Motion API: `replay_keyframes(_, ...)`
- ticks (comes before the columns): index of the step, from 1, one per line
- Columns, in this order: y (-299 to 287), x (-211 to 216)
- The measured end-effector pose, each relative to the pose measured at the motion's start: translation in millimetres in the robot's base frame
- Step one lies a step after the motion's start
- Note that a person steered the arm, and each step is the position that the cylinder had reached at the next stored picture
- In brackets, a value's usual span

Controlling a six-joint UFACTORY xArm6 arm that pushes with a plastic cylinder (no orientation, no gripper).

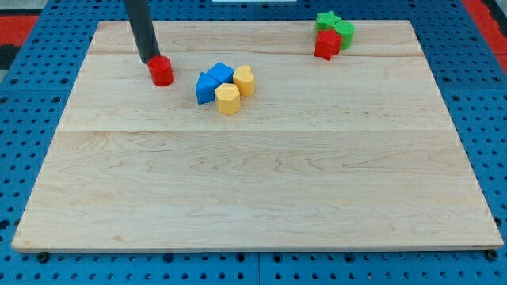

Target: Move the red circle to the blue triangle

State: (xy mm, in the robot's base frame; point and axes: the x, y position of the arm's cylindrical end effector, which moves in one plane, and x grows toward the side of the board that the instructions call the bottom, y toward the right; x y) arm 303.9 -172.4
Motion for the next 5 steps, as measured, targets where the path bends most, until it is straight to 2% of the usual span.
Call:
replay_keyframes(3,-8.9,72.8)
replay_keyframes(5,-8.9,74.1)
